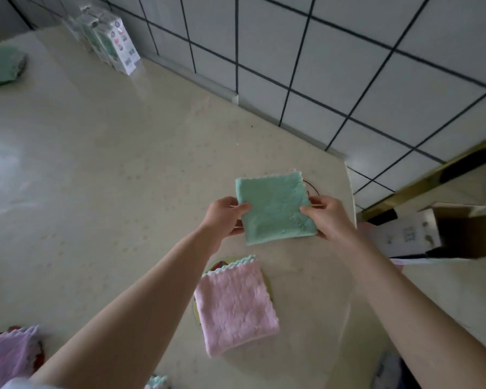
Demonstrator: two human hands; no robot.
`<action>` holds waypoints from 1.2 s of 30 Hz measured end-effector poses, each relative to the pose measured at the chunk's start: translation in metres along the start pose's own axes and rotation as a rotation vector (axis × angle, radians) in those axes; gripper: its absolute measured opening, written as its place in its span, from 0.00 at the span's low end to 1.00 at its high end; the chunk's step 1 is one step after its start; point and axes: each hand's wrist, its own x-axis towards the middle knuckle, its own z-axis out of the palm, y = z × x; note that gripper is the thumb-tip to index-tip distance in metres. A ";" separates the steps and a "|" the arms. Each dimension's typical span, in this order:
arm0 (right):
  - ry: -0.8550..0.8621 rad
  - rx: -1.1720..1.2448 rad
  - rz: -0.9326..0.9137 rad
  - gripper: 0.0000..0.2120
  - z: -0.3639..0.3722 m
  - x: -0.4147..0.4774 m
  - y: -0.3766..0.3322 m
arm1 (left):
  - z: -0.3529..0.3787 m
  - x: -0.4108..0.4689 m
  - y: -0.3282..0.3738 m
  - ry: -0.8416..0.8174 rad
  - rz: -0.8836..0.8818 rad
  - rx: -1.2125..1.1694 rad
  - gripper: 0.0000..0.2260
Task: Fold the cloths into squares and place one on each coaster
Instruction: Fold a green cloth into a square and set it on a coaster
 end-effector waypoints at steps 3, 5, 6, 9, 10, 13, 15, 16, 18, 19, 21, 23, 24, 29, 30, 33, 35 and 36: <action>0.062 -0.018 0.001 0.07 -0.015 0.012 0.012 | 0.021 0.016 0.006 -0.017 0.007 0.056 0.08; 0.113 -0.092 -0.030 0.11 -0.022 0.016 0.019 | 0.032 0.025 0.006 -0.013 0.011 0.116 0.09; 0.141 -0.111 -0.044 0.12 -0.024 0.018 0.022 | 0.036 0.029 0.006 -0.011 0.016 0.145 0.08; 0.201 -0.118 -0.051 0.10 -0.026 0.027 0.031 | 0.042 0.040 0.006 0.016 0.024 0.205 0.05; 0.214 -0.133 -0.056 0.09 -0.026 0.030 0.033 | 0.043 0.044 0.006 0.026 0.022 0.222 0.05; 0.223 -0.210 -0.059 0.09 -0.025 0.034 0.036 | 0.044 0.052 0.005 0.058 0.023 0.305 0.03; 0.226 -0.254 -0.056 0.10 -0.025 0.037 0.036 | 0.044 0.055 0.004 0.071 0.017 0.341 0.04; 0.225 -0.270 -0.057 0.10 -0.025 0.038 0.036 | 0.044 0.055 0.003 0.078 0.009 0.348 0.05; 0.218 -0.326 -0.081 0.12 -0.025 0.040 0.033 | 0.045 0.055 -0.001 0.093 -0.006 0.342 0.04; 0.217 -0.361 -0.105 0.12 -0.025 0.041 0.032 | 0.045 0.054 -0.003 0.104 -0.014 0.333 0.04; 0.217 -0.409 -0.156 0.12 -0.024 0.044 0.030 | 0.046 0.052 -0.009 0.134 -0.030 0.317 0.04; 0.210 -0.442 -0.198 0.11 -0.023 0.049 0.026 | 0.048 0.048 -0.013 0.169 -0.040 0.298 0.03; 0.199 -0.458 -0.223 0.10 -0.022 0.052 0.024 | 0.048 0.045 -0.014 0.187 -0.048 0.283 0.03; 0.153 -0.470 -0.330 0.10 -0.019 0.066 0.005 | 0.053 0.033 -0.016 0.238 -0.094 0.126 0.05; 0.157 -0.484 -0.344 0.09 -0.019 0.069 0.003 | 0.056 0.031 -0.016 0.237 -0.093 0.124 0.05; 0.143 -0.535 -0.357 0.09 -0.020 0.082 0.002 | 0.068 0.024 -0.020 0.196 -0.125 0.049 0.05; 0.112 -0.579 -0.353 0.09 -0.024 0.088 0.003 | 0.076 0.019 -0.024 0.160 -0.150 0.010 0.04; 0.109 -0.608 -0.361 0.10 -0.025 0.088 0.003 | 0.079 0.017 -0.027 0.149 -0.152 0.018 0.03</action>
